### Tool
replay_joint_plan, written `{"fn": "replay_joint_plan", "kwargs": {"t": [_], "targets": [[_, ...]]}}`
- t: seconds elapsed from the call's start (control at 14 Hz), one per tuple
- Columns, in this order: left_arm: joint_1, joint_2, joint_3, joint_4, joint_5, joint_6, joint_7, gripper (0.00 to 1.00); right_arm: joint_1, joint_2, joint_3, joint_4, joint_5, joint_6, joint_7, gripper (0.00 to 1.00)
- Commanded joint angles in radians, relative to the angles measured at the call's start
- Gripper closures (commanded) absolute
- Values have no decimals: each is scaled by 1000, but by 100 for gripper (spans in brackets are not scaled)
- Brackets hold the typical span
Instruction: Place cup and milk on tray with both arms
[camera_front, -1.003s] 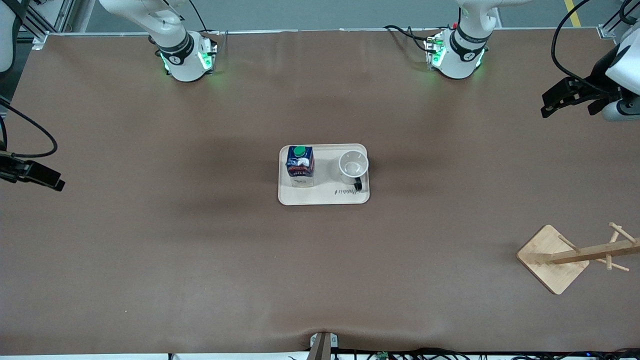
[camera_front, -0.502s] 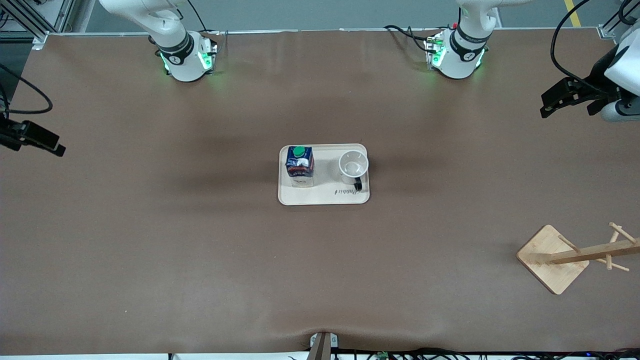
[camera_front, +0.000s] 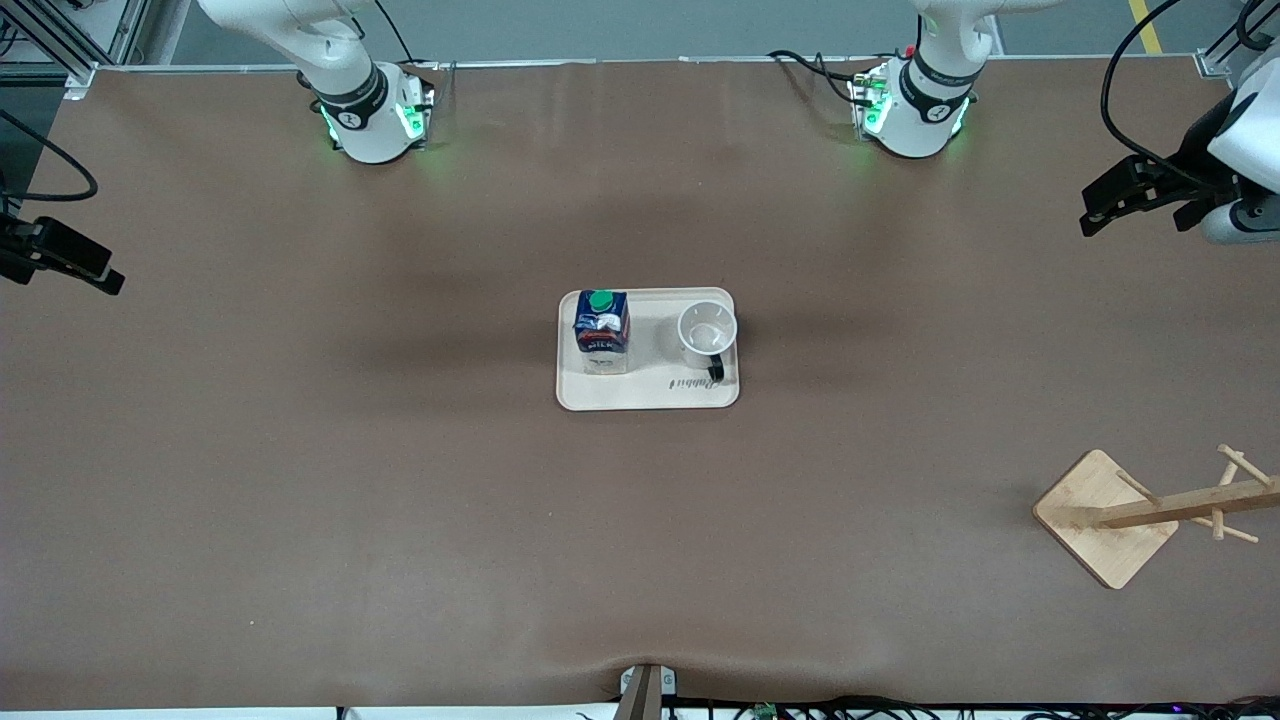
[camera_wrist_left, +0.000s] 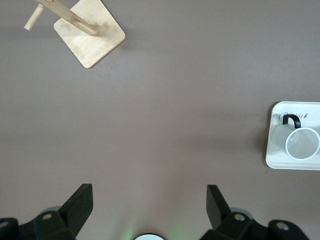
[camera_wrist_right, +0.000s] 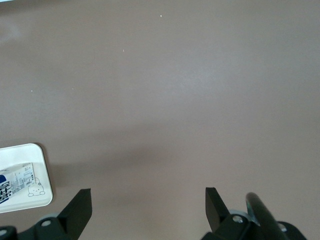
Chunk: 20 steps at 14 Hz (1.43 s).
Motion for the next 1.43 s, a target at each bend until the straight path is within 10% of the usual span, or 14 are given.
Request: {"fn": "replay_joint_plan", "kwargs": {"t": [0.0, 1.36], "targets": [[-2, 12, -9, 24, 0, -13, 1, 0, -180, -43, 184, -30, -21, -3, -3, 0], [-1, 12, -12, 27, 4, -21, 1, 0, -173, -45, 190, -32, -24, -24, -5, 0]]}}
